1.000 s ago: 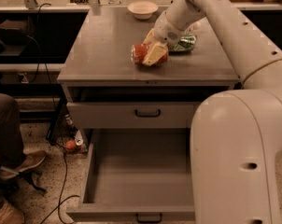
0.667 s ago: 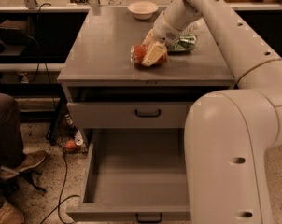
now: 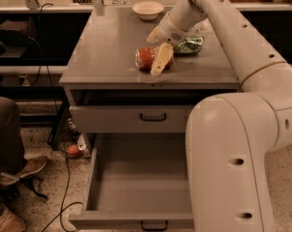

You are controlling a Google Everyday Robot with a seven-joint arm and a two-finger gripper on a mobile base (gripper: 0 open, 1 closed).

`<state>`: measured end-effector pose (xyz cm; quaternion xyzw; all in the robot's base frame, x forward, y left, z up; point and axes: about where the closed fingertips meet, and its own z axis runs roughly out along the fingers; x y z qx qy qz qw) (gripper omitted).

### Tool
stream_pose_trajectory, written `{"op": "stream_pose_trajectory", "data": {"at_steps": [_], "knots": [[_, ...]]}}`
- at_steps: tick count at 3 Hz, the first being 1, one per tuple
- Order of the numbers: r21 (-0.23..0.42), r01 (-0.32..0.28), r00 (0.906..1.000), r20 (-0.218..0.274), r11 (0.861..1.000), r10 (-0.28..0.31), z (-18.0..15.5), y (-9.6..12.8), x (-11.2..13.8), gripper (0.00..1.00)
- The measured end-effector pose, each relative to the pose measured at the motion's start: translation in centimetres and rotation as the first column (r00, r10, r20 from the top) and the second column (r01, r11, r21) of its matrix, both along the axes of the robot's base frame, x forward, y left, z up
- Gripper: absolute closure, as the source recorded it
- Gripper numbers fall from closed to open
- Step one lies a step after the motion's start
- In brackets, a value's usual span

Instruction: Pick coke can from middle drawer and place on counter

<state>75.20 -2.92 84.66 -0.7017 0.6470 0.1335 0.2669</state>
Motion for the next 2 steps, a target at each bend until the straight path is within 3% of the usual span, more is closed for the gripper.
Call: {"op": "stream_pose_trajectory", "data": {"at_steps": [1, 2], "knots": [[-0.001, 0.0, 1.0, 0.001, 1.0, 0.0, 0.0, 0.0, 0.1, 0.0], [0.011, 0.011, 0.9986, 0.051, 1.0, -0.011, 1.6, -1.5, 0.0, 0.0]]}}
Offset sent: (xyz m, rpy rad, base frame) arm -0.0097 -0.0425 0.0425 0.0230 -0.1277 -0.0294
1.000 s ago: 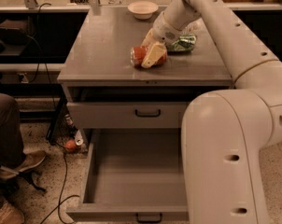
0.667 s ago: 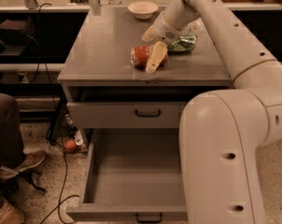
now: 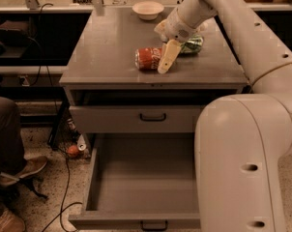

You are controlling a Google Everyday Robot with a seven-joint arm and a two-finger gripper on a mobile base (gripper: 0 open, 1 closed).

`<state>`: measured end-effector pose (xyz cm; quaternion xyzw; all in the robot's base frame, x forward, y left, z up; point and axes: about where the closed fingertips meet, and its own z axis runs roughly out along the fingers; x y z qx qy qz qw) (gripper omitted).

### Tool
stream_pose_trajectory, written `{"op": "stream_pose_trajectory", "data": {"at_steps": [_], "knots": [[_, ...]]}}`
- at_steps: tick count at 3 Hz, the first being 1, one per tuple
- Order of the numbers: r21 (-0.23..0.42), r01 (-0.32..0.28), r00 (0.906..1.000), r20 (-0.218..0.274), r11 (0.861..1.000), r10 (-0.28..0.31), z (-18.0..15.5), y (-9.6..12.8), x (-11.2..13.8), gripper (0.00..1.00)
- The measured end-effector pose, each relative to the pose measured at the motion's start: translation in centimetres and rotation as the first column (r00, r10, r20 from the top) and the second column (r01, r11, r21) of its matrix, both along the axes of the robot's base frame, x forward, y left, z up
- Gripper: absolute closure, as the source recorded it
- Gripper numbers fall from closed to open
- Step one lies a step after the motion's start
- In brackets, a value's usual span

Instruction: Pick coke can from middle drawer and place on counter

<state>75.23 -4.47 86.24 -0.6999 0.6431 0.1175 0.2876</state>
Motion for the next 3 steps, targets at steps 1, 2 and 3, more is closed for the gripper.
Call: {"op": "stream_pose_trajectory", "data": {"at_steps": [1, 2, 3], "knots": [[0.013, 0.006, 0.9936, 0.113, 1.0, -0.007, 3.0, -3.5, -0.6, 0.0], [0.067, 0.07, 0.9694, 0.231, 0.995, -0.084, 6.1, -9.9, -2.2, 0.0], [0.13, 0.165, 0.9458, 0.261, 0.978, -0.194, 6.0, -16.2, -3.9, 0.0]]}}
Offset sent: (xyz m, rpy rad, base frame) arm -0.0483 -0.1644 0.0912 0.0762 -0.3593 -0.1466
